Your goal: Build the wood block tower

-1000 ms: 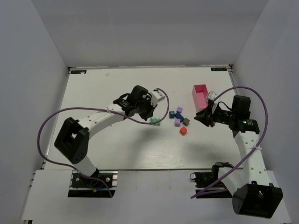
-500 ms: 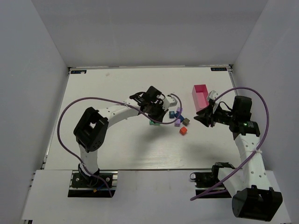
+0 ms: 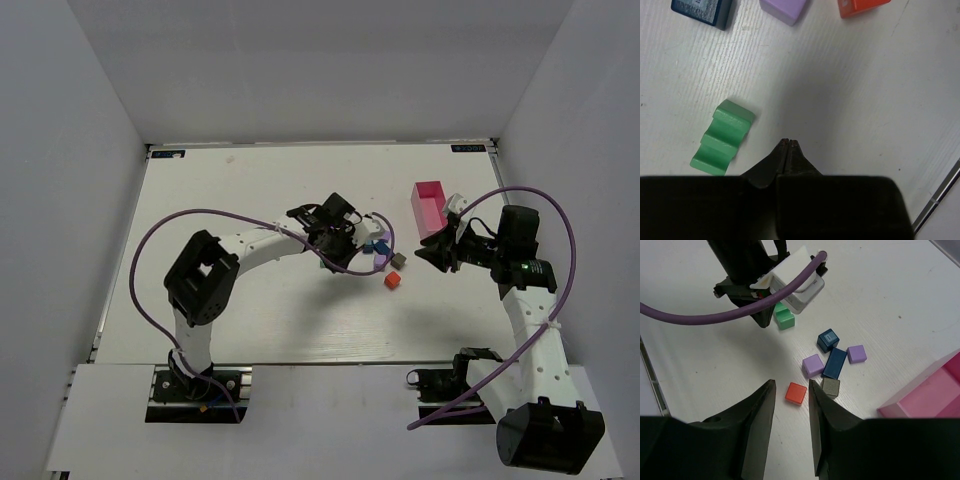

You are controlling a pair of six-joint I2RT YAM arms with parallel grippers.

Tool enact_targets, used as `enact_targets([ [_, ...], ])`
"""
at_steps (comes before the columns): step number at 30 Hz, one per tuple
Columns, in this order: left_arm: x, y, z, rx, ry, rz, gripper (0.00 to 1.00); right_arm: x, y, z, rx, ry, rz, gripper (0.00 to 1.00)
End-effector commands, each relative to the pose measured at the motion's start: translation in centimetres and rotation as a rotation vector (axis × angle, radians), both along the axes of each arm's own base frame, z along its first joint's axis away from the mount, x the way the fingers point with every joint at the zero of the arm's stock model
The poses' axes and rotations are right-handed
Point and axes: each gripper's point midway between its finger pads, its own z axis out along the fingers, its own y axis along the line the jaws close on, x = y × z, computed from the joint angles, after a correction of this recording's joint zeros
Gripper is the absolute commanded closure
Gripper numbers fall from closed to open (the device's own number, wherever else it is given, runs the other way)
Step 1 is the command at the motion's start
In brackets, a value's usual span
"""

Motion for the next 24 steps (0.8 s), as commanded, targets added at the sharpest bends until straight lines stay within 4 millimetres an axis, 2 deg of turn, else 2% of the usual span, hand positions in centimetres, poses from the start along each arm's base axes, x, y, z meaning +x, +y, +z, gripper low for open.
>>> enact_targets([
  [1,1.0,-0.4,0.4,0.025,-0.051,0.007,0.92,-0.2,0.2,0.8,0.014,-0.025,0.012,0.61],
  [4,1.3,-0.2,-0.2,0.05,-0.056,0.008,0.92,-0.2,0.1,0.8,0.014,-0.027,0.007,0.6],
  [6,1.5,-0.4,0.2,0.043,-0.062,0.009,0.92,-0.2,0.3,0.8,0.014,-0.025,0.012,0.6],
  [12,1.8,-0.1,-1.1,0.081,-0.059,0.01,0.92,-0.2,0.2,0.9,0.012,-0.031,0.01,0.6],
  [24,2.0,-0.5,-1.3,0.092,-0.071,0.01,0.92,-0.3,0.2,0.9,0.012,-0.029,0.011,0.6],
])
